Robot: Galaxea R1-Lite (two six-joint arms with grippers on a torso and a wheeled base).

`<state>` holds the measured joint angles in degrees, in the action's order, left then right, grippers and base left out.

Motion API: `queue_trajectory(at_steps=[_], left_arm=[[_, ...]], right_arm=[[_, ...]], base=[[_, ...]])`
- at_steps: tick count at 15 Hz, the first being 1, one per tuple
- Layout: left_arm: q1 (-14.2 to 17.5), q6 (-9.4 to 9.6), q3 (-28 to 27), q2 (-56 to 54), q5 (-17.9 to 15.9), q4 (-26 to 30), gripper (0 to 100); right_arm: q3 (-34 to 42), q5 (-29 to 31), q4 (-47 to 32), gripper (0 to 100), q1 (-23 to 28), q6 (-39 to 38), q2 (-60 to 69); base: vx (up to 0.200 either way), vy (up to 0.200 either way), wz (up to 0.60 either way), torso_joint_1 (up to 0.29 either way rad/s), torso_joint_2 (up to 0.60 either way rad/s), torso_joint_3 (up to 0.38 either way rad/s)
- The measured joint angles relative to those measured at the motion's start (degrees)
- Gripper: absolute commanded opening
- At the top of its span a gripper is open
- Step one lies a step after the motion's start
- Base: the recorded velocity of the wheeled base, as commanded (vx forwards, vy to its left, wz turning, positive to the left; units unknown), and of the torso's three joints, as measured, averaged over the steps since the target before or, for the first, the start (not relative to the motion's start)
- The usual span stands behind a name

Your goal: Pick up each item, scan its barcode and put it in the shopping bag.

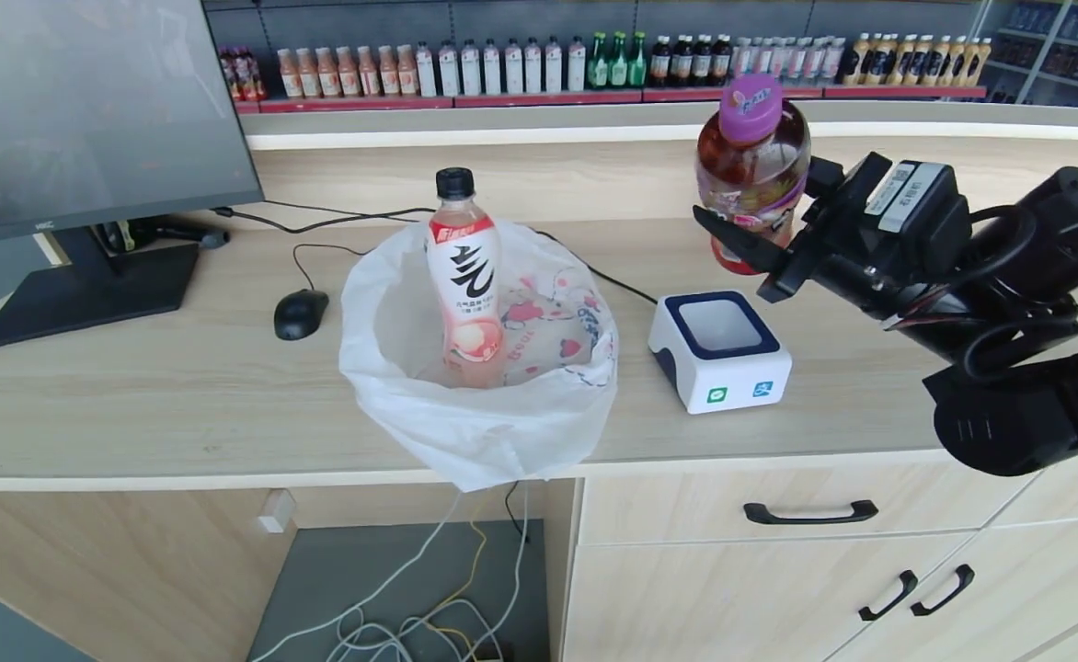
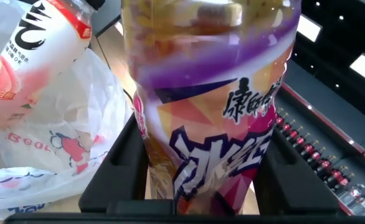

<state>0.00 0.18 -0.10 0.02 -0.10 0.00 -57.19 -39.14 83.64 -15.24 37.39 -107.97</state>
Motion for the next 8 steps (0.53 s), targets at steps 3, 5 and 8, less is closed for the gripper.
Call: queue_trajectory(at_steps=[3, 5, 8], left_arm=[[0.0, 0.0, 0.0, 0.0, 0.0, 0.0, 100], [0.0, -0.02, 0.0, 0.0, 0.0, 0.0, 100], [-0.02, 0.0, 0.0, 0.0, 0.0, 0.0, 100]], right_arm=[[4.33, -2.38, 1.54, 0, -1.13, 3.56, -0.13], [8.31, -2.93, 3.82, 0, -1.13, 4.68, -0.18], [11.35, -4.45, 4.96, 0, -1.4, 6.46, 0.0]], base=[[0.0, 0.0, 0.0, 0.0, 0.0, 0.0], [0.0, 0.0, 0.0, 0.0, 0.0, 0.0], [0.0, 0.0, 0.0, 0.0, 0.0, 0.0]])
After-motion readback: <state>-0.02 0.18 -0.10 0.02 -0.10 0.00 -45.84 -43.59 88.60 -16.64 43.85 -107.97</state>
